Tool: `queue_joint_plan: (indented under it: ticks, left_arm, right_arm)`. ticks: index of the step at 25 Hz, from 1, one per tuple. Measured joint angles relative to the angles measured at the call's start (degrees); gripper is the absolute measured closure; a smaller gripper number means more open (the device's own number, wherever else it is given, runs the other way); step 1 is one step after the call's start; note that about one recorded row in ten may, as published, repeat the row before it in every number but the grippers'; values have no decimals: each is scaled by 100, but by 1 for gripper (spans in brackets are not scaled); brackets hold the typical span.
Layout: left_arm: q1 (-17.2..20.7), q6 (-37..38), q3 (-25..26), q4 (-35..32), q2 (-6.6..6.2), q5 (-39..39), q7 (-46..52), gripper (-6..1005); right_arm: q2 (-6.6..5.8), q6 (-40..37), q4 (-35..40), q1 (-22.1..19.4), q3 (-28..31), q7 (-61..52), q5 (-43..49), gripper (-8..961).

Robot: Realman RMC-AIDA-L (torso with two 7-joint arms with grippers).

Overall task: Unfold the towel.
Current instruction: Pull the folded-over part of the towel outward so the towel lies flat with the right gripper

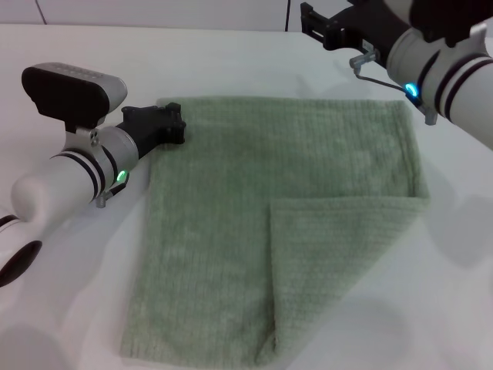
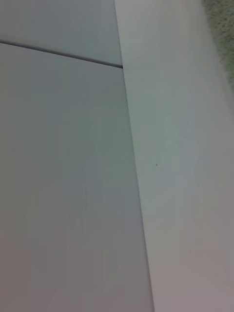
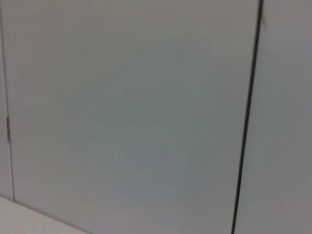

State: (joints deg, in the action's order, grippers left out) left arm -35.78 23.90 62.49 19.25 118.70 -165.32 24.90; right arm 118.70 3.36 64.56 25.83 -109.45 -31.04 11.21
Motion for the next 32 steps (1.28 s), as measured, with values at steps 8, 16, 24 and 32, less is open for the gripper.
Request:
queue_joint_plan:
  ticks: [8,16,24,32]
  left_arm:
    - [-20,3,0,0,-5,0,3,1000]
    - [-25,34,0,0,-6,0,6,1000]
    - [-20,59,0,0,-5,0,6,1000]
    - [-9,71,0,3,-5,0,6,1000]
  right_arm:
    - [-12,1209,578,171,-179,625,-368,207]
    - [4,2261,694,536,406,2535,-2445,208]
    - [14,3508,690,937,1144,4176,-3982,208]
    - [13,4878,842,1250,1729,5084,-4783,207]
